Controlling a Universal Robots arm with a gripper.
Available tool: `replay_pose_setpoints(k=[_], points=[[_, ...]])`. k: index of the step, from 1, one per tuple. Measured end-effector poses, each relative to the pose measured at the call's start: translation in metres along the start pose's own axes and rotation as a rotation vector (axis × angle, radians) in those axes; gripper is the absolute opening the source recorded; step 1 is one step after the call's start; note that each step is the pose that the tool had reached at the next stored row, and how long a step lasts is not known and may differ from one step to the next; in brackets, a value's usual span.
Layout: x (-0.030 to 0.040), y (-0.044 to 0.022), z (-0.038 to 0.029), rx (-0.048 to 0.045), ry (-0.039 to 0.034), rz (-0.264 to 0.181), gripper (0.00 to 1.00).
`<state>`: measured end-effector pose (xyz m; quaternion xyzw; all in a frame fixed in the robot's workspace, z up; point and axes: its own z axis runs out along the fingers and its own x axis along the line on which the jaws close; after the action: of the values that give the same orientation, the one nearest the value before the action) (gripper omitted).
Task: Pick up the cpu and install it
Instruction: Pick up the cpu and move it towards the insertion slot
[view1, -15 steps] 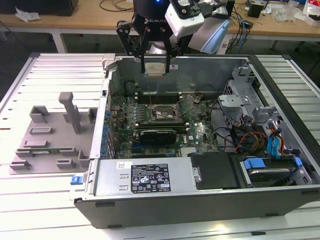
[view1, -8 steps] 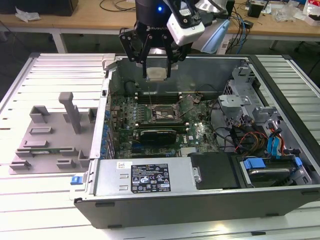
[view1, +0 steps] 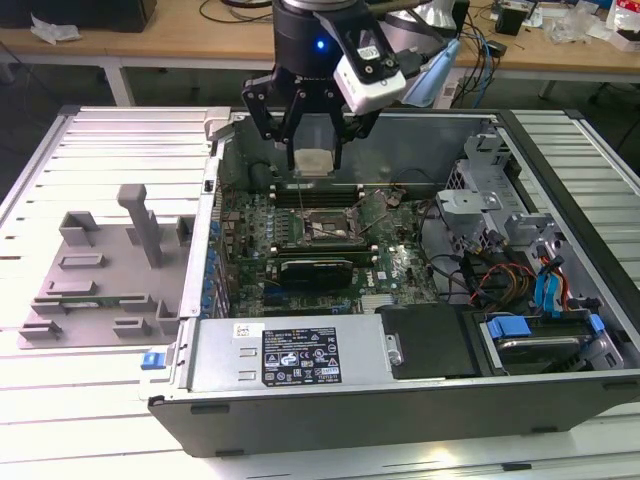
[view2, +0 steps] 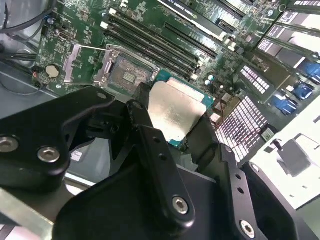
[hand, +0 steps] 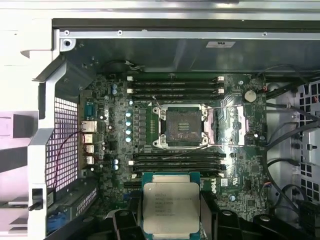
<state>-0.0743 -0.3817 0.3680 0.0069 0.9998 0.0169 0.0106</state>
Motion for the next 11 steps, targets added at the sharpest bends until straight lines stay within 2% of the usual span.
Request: replay_pose_setpoints(k=[9, 11], points=[[-0.0012, -0.0004, 0.0130, 0.0000, 0.0012, 0.000, 0.55], [-0.0016, -0.0006, 0.0187, 0.0000, 0.0015, 0.000, 0.55]])
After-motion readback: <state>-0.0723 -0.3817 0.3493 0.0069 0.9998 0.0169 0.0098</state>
